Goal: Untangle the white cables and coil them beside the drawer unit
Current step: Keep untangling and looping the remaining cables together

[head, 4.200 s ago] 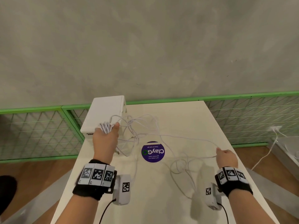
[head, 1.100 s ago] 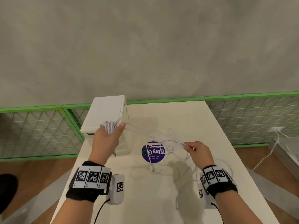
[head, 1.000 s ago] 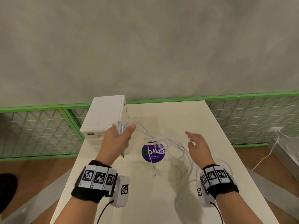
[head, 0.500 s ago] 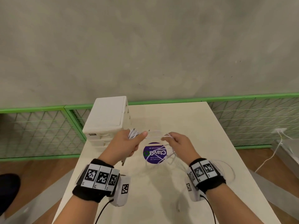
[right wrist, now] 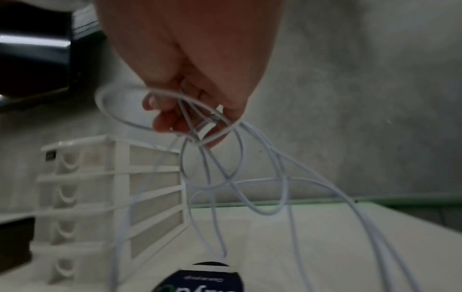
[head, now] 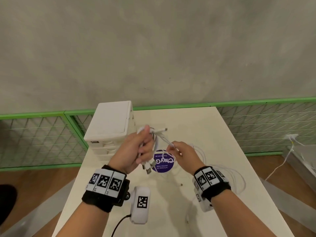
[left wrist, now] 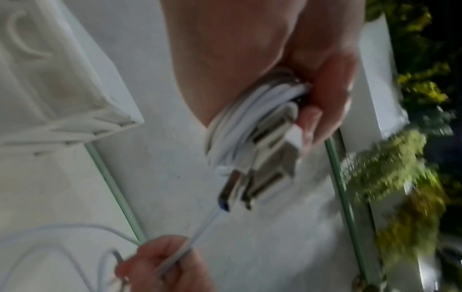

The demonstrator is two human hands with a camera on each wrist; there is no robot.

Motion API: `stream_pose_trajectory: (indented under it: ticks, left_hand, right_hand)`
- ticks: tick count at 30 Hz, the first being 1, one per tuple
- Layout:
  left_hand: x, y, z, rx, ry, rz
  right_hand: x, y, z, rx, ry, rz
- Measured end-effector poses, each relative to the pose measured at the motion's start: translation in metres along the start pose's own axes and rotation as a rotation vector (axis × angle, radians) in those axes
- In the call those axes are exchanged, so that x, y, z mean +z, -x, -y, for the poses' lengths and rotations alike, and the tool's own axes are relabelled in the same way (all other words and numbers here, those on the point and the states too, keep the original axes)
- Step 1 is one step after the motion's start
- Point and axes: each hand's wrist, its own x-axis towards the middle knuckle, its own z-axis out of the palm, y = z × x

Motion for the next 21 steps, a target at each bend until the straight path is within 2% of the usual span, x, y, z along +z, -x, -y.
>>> stream_pose_trajectory:
  ticks: [3, 5, 8, 11, 15, 18, 19, 21]
  left_hand:
    - [0.001, -0.002, -0.004, 0.073, 0.243, -0.05]
    - [0.005, -0.003, -0.009, 0.149, 0.324, -0.119]
    - [0.005, -0.006, -0.018, 0.27, 0.384, -0.219]
    - [0.0, -0.006, -0.027, 0.319, 0.366, -0.273]
    - [-0.004, -0.001, -0.034, 0.302, 0.281, -0.267]
    - [-0.002, 0.004, -0.034, 0.252, 0.228, -0.202]
    - [0.0, 0.006, -0.034, 0.239, 0.214, -0.171]
    - [0.002, 0.006, -0.032, 0.223, 0.182, -0.098]
  right_hand:
    - [0.001, -0.002, 0.007, 0.033, -0.108, -0.033]
    - [-0.001, -0.003, 0.014, 0.017, -0.188, -0.055]
    - [0.001, 0.0, 0.025, -0.038, -0.285, -0.031]
    - [0.004, 0.004, 0.034, -0.092, -0.351, -0.034]
    - [0.001, 0.011, 0.04, -0.172, -0.501, -0.238]
    - [-0.006, 0.008, 0.033, -0.164, -0.328, -0.397]
    - [-0.008, 0.006, 0.03, -0.095, -0.24, -0.356]
    - [-0.004, 0.001, 0.028, 0.134, -0.183, -0.098]
